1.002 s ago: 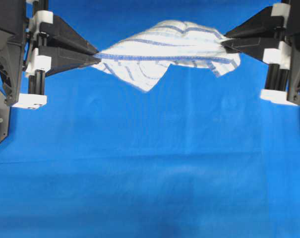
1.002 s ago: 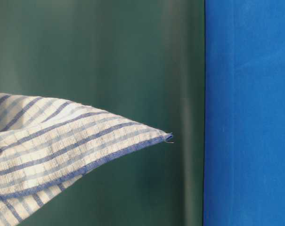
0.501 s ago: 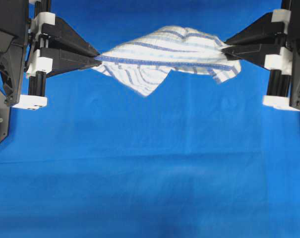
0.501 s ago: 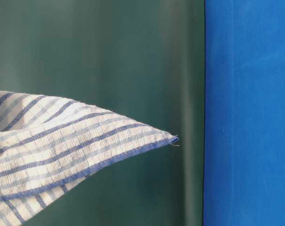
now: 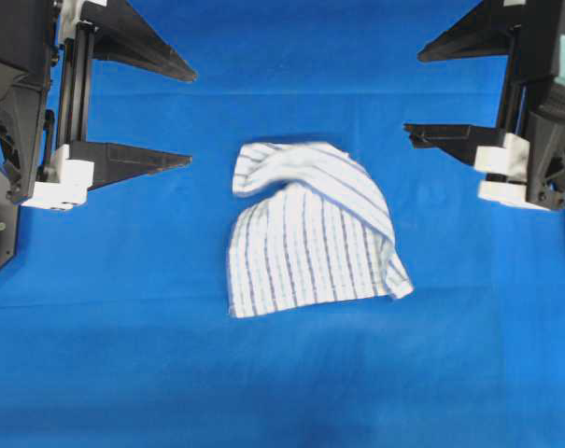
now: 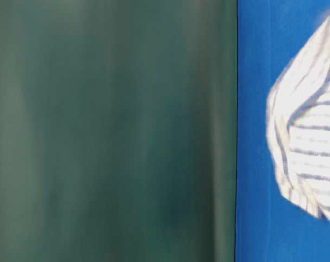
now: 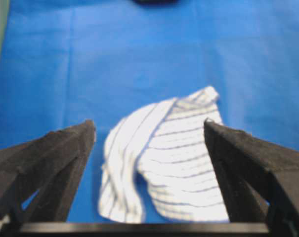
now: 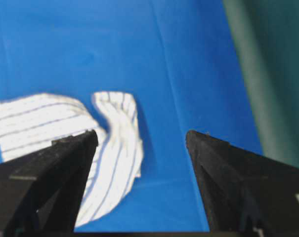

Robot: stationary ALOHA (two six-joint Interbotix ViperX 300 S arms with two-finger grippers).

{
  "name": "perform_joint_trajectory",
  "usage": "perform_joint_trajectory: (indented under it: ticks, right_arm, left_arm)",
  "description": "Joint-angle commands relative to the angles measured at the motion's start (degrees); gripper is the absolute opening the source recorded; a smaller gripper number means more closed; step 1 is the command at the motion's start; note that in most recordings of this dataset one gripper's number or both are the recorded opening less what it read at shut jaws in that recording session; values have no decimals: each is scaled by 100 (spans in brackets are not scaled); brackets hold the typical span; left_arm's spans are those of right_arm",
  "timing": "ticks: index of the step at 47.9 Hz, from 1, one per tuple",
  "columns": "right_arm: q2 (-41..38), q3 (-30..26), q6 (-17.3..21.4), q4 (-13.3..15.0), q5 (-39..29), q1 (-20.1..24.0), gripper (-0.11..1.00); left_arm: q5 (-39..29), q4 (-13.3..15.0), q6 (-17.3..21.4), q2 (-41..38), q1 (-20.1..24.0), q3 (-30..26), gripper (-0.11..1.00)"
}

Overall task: Lift the towel with both arms.
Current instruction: 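Open both grippers, drop the towel, and pull grippers outward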

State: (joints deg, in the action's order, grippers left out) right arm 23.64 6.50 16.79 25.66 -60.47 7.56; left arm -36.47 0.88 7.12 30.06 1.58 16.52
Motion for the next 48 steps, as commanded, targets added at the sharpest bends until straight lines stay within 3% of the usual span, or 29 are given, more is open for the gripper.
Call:
perform_joint_trajectory:
  ticks: [1,10,23,48]
  right_arm:
    - [26,-114,18,26,26,18,69]
    - [18,-35,53,9,53,18,69]
    - [-158,677,211,-176,431,18,69]
    - [-650,2646,624,-527,2373,105,69]
  left_arm:
    - [53,0,-18,62,-9,-97,90]
    - [97,18,-53,0,-9,9,90]
    - [650,26,-88,-290,-202,923,90]
    - [2355,44,-246,-1248,-475,2285,90]
